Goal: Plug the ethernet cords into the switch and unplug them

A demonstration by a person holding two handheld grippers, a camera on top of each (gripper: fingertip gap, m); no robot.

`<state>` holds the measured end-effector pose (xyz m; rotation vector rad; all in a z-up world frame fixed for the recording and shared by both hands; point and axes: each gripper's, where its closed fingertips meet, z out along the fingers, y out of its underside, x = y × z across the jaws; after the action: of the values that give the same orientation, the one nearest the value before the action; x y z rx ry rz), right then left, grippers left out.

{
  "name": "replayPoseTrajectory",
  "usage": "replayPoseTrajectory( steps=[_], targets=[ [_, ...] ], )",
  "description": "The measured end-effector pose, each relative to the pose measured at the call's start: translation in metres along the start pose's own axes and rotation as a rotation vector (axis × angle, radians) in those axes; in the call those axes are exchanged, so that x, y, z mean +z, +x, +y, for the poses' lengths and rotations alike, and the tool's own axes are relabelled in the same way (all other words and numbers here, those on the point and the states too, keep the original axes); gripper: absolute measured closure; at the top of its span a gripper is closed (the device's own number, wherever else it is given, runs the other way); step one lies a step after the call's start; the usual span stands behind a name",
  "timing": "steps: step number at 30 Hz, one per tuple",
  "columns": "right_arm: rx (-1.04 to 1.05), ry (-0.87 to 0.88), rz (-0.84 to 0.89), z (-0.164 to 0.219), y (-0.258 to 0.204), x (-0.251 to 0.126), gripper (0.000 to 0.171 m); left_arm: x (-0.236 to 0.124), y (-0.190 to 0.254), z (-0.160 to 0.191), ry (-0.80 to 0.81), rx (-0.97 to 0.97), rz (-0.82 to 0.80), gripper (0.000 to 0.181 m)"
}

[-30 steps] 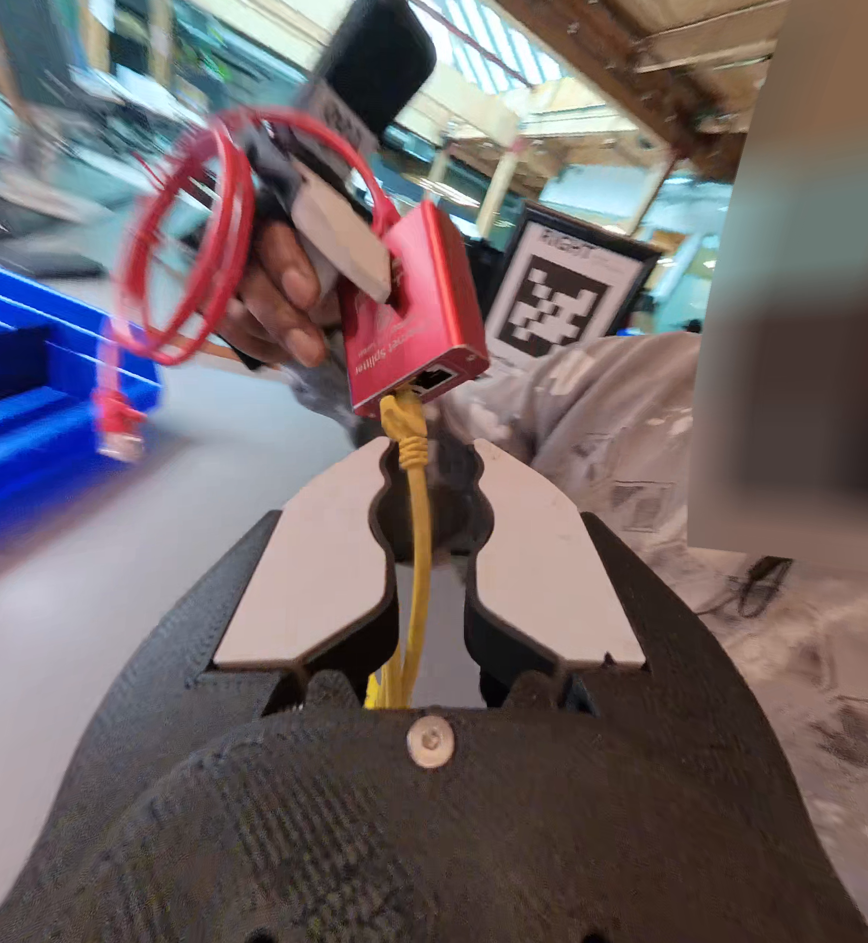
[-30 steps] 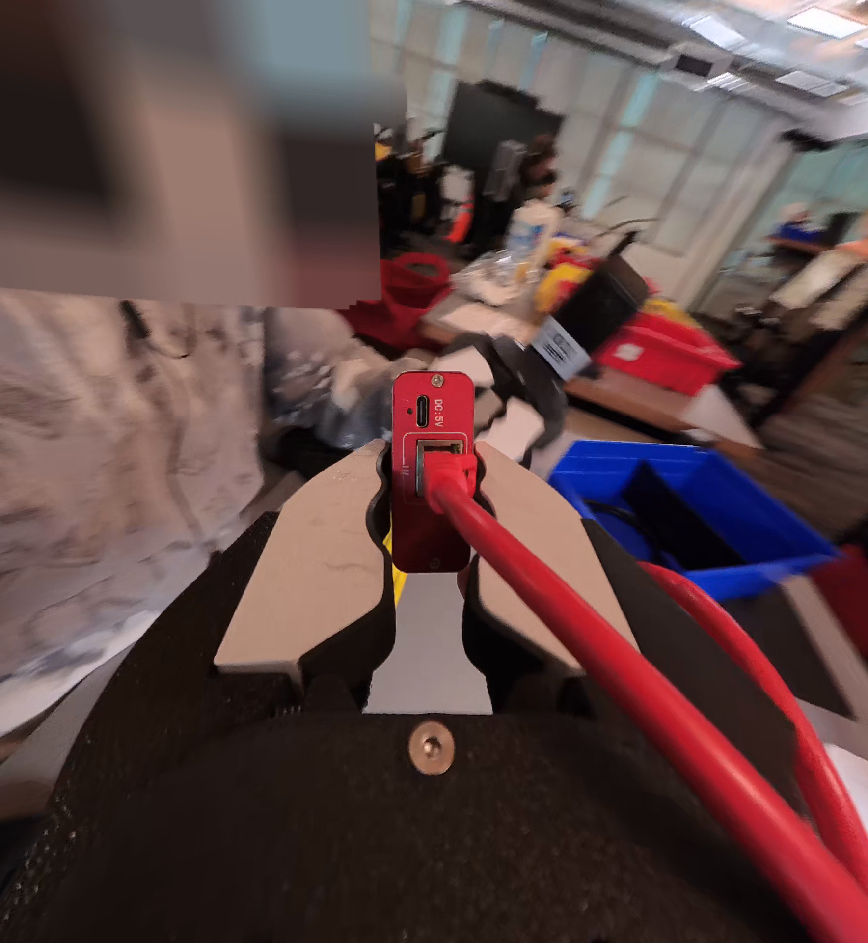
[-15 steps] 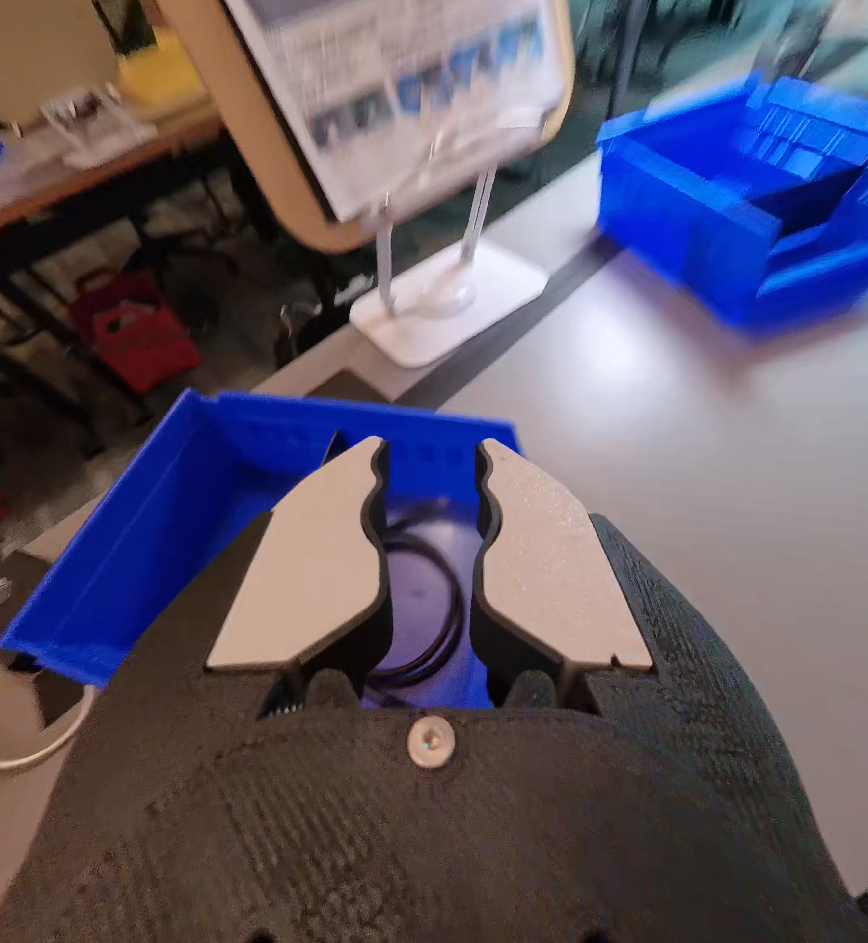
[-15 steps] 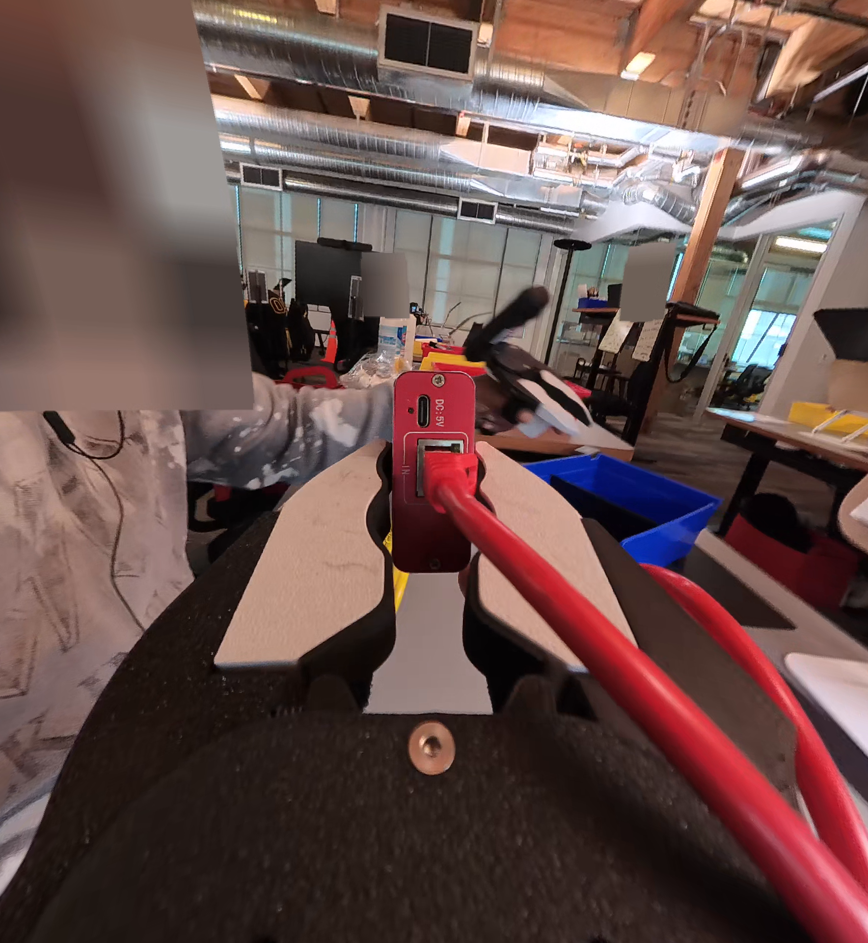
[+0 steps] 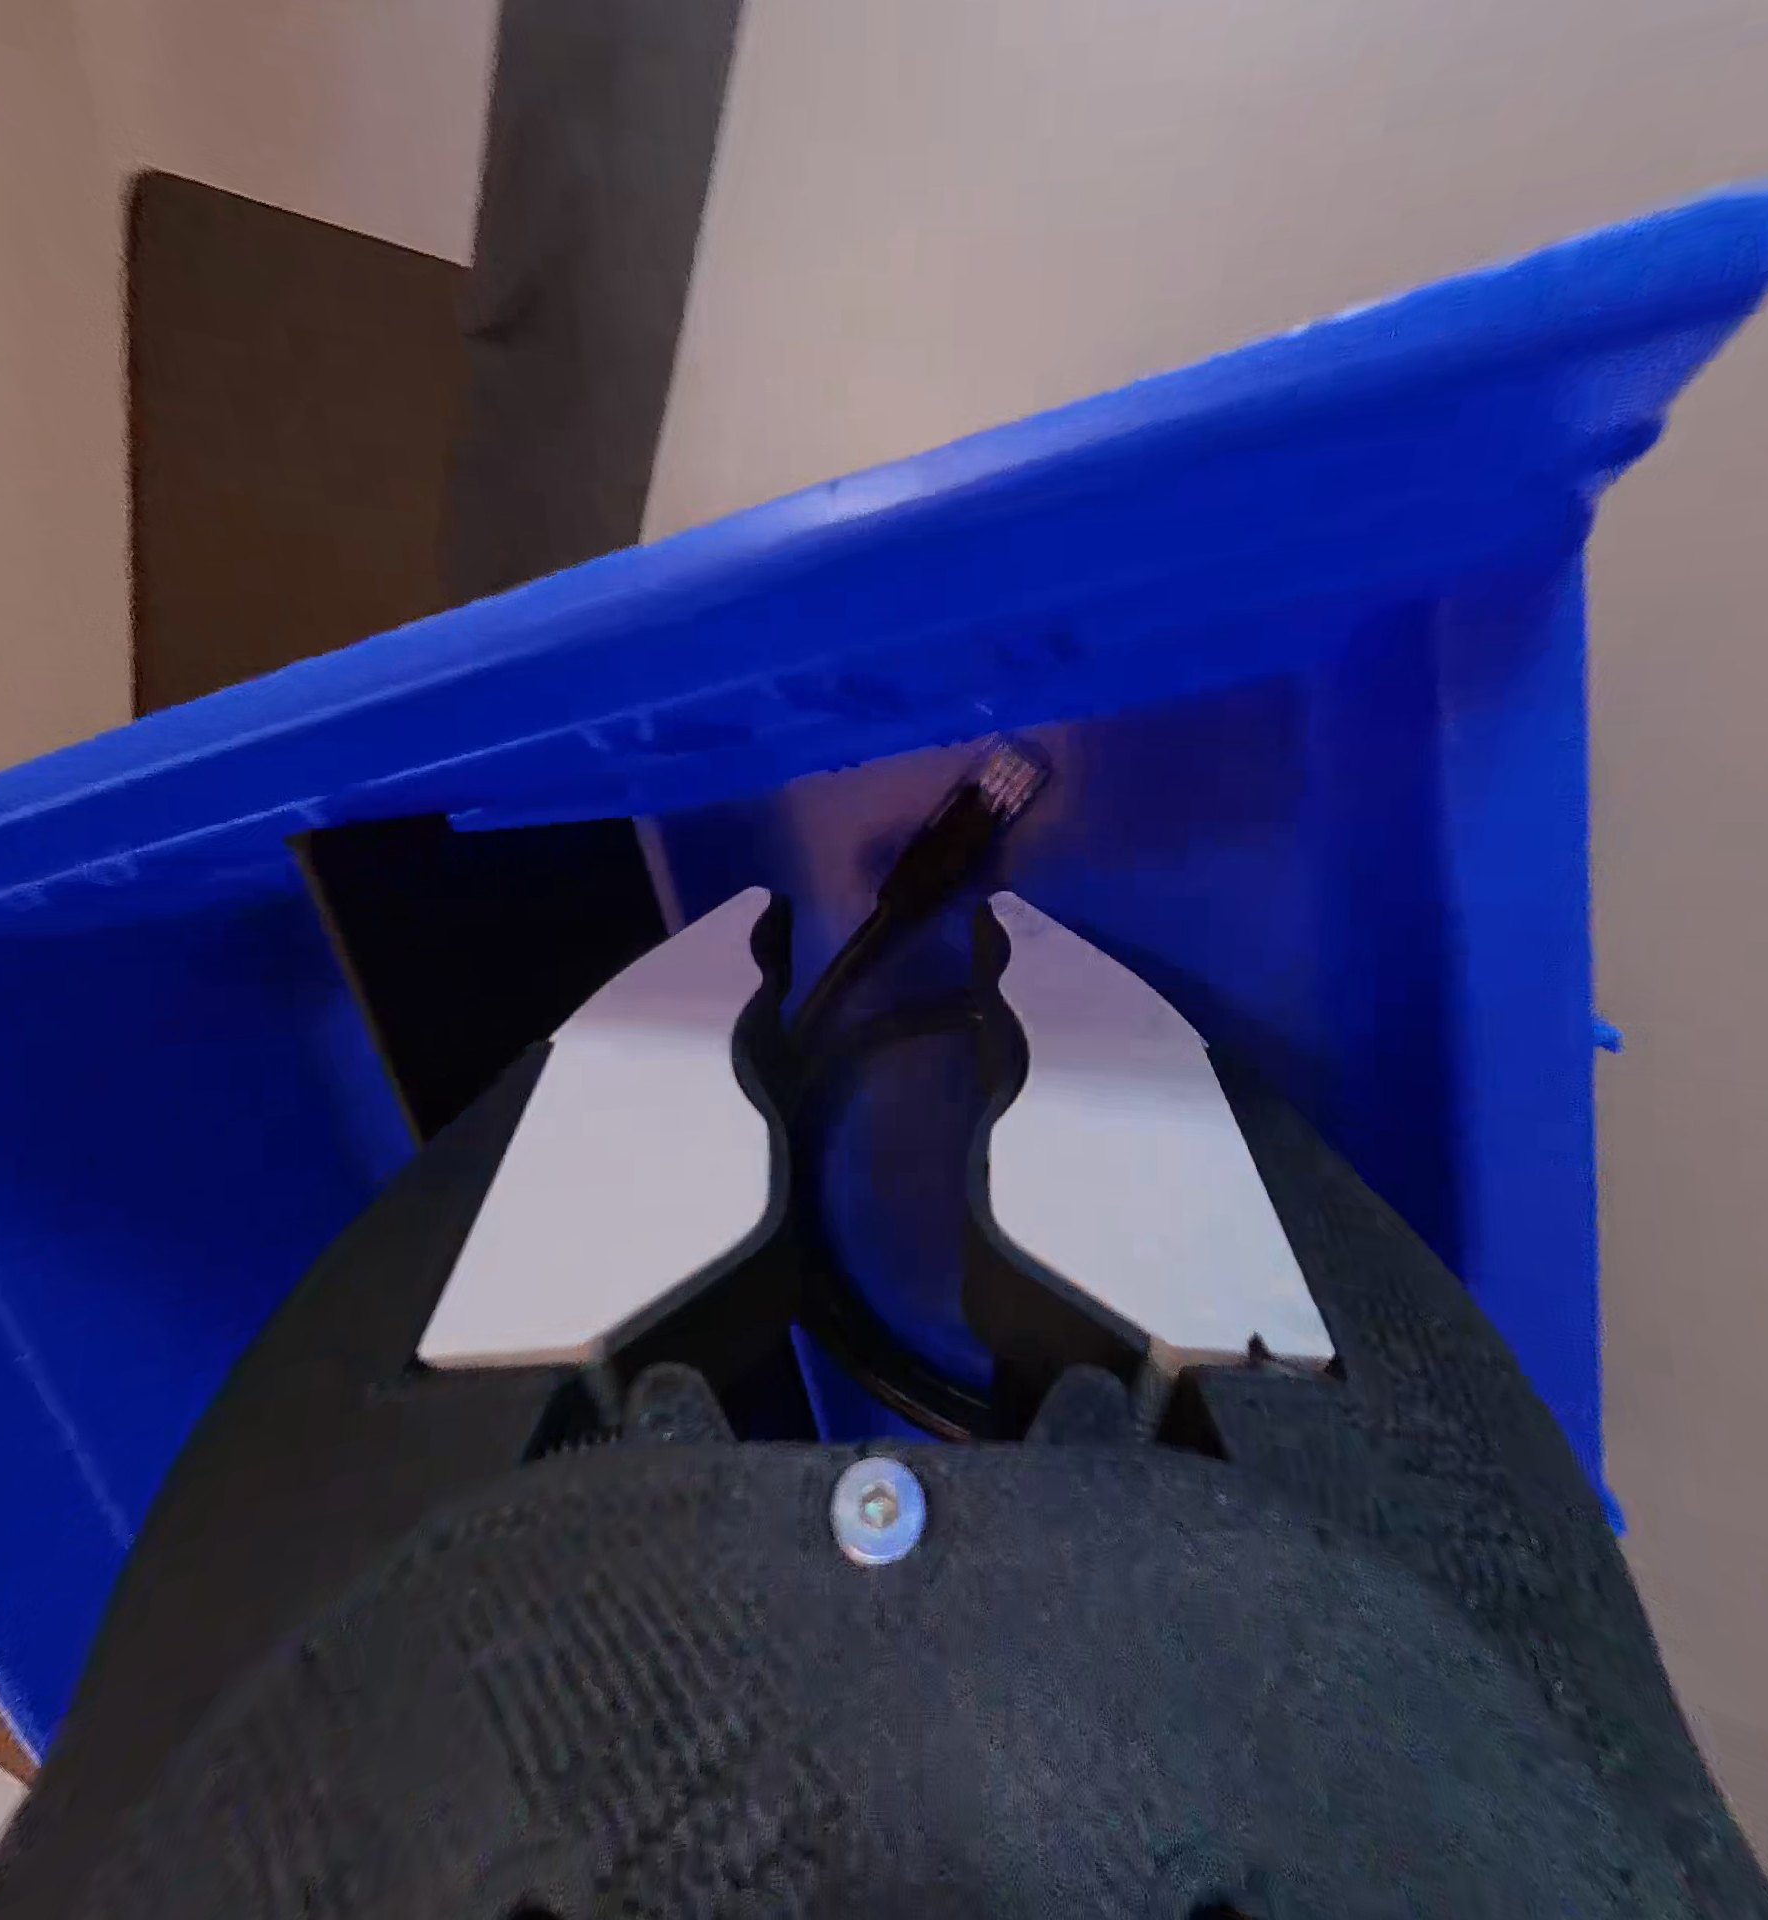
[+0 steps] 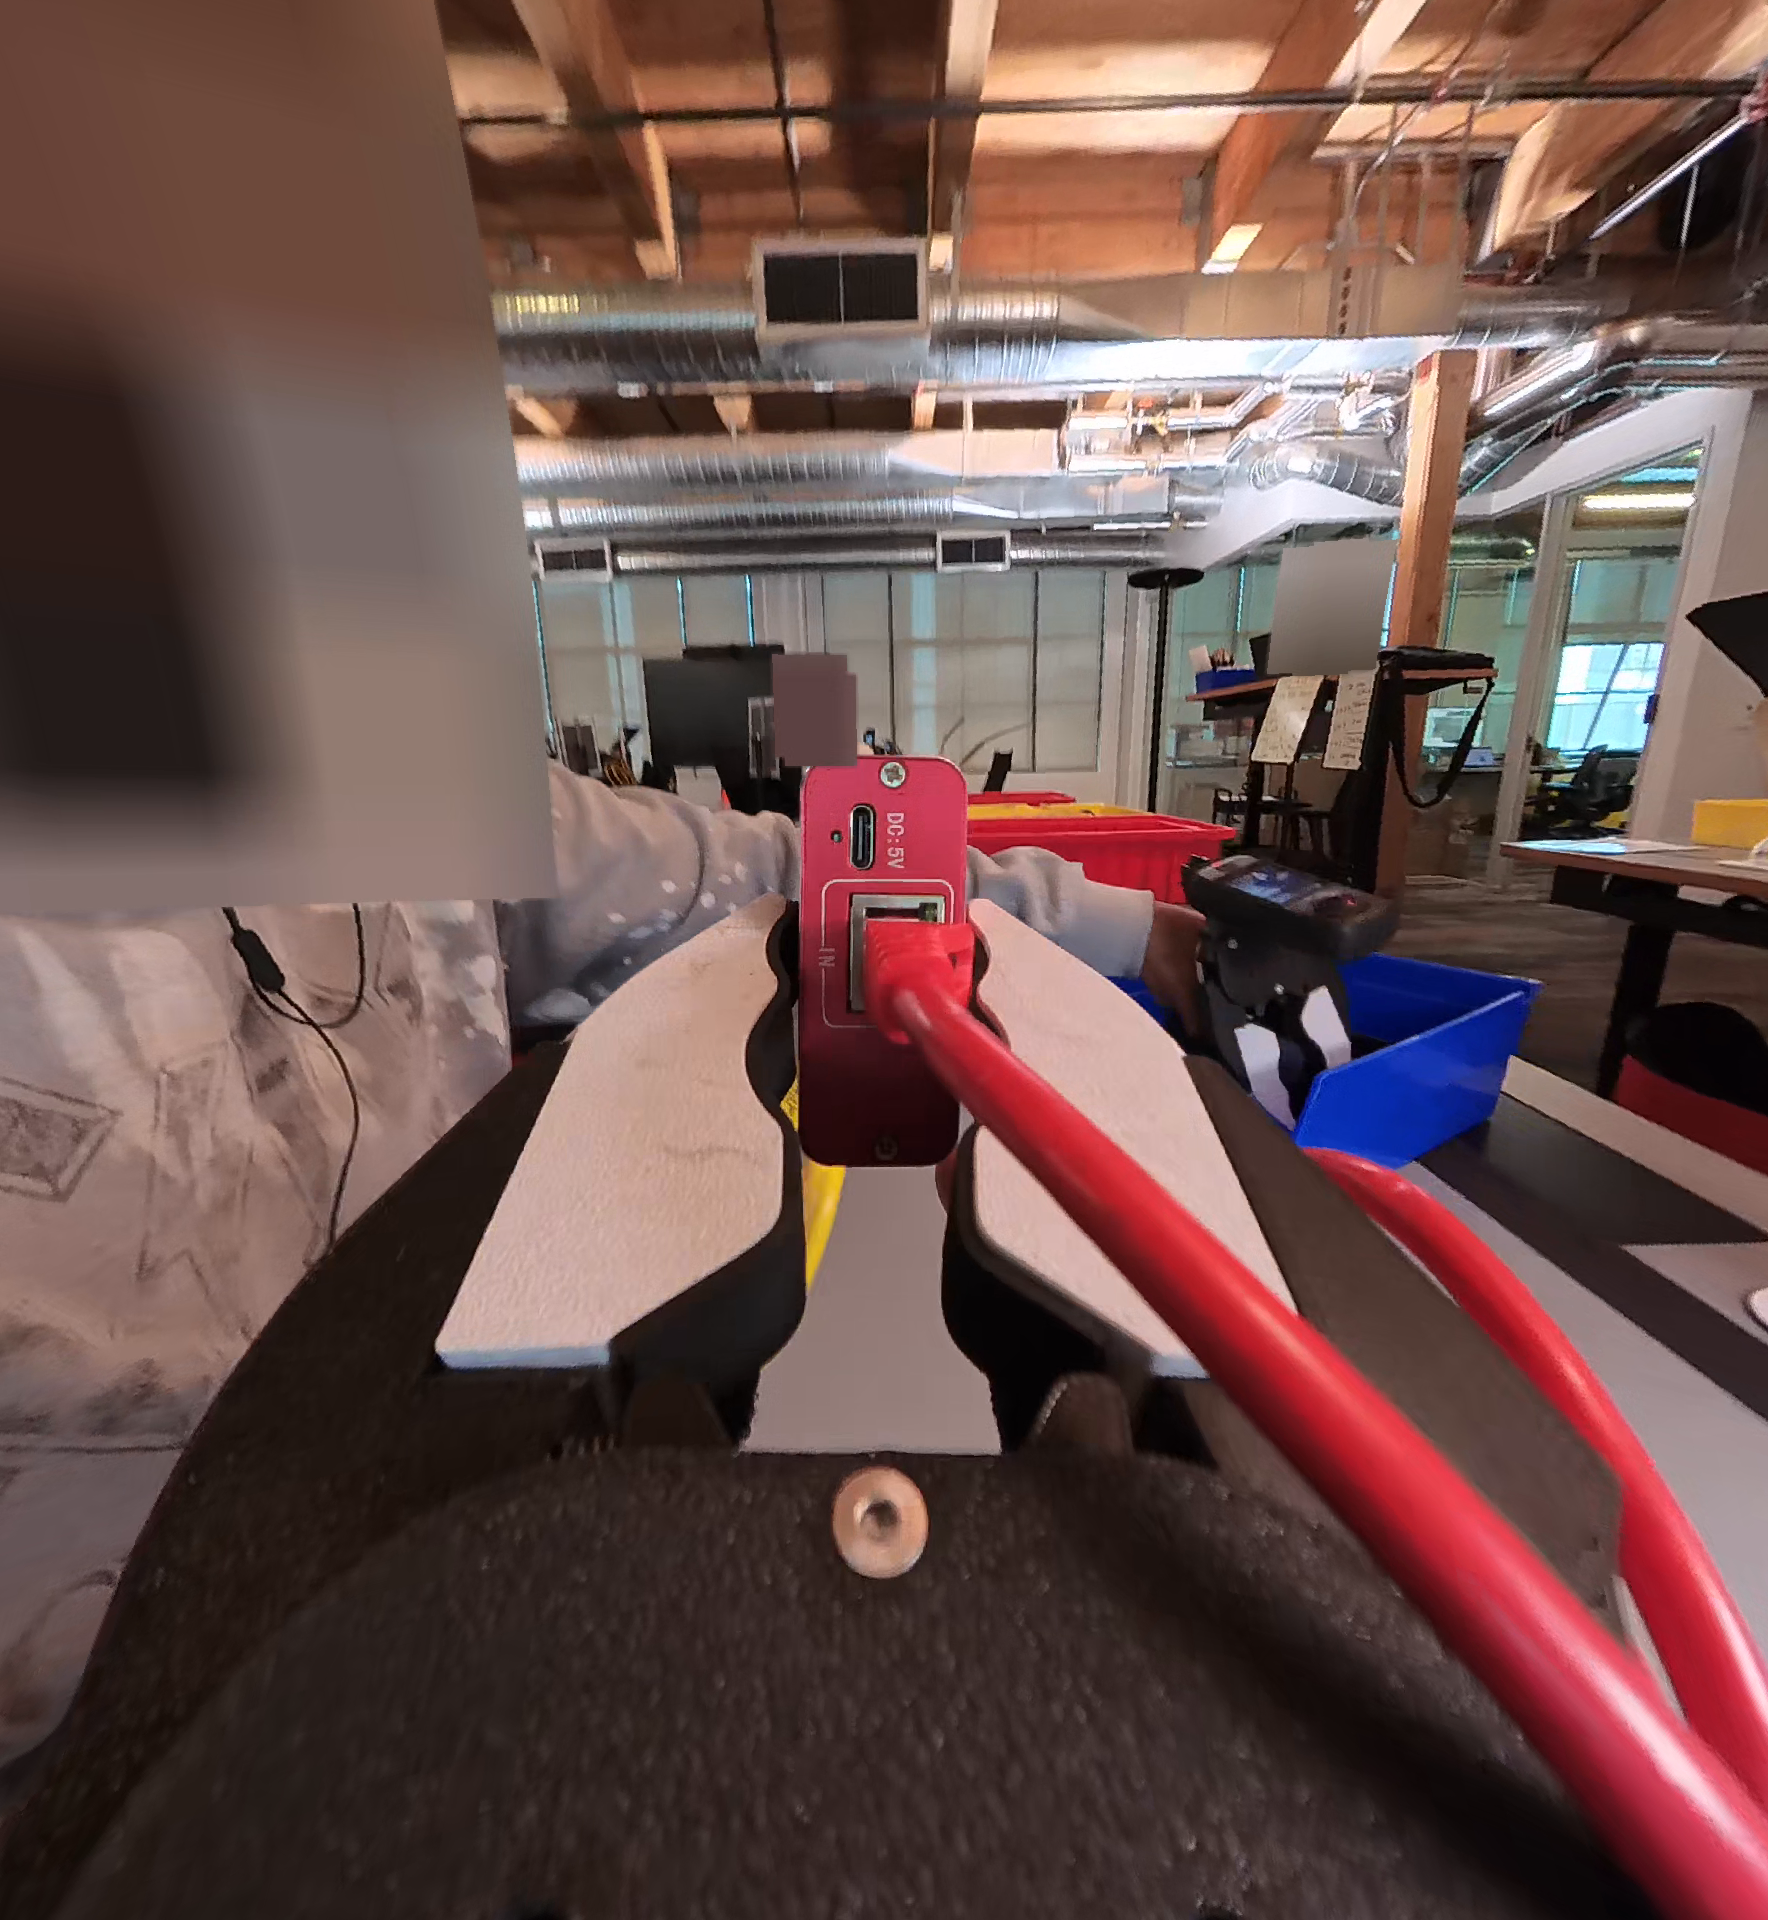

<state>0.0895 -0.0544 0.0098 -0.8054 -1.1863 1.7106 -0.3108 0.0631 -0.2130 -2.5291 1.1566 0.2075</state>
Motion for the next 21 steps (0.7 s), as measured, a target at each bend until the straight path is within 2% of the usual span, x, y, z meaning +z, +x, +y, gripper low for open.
replayPoseTrajectory(
  steps=[4, 11, 17, 21],
  targets=[
    [0.052, 0.019, 0.005, 0.004, 0.011, -0.006, 0.144, 0.013, 0.002, 0.009, -0.059, 0.032, 0.052, 0.145],
    [0.107, 0.015, -0.008, 0.014, 0.016, -0.007, 0.144, 0.015, 0.007, 0.009, -0.091, 0.093, 0.095, 0.162],
    [0.114, -0.014, -0.026, 0.022, 0.011, -0.001, 0.144, 0.016, 0.009, 0.006, -0.081, 0.162, 0.073, 0.168],
    [0.116, -0.022, -0.040, 0.023, 0.006, 0.004, 0.144, 0.015, 0.008, 0.005, -0.070, 0.192, -0.001, 0.169]
  ],
)
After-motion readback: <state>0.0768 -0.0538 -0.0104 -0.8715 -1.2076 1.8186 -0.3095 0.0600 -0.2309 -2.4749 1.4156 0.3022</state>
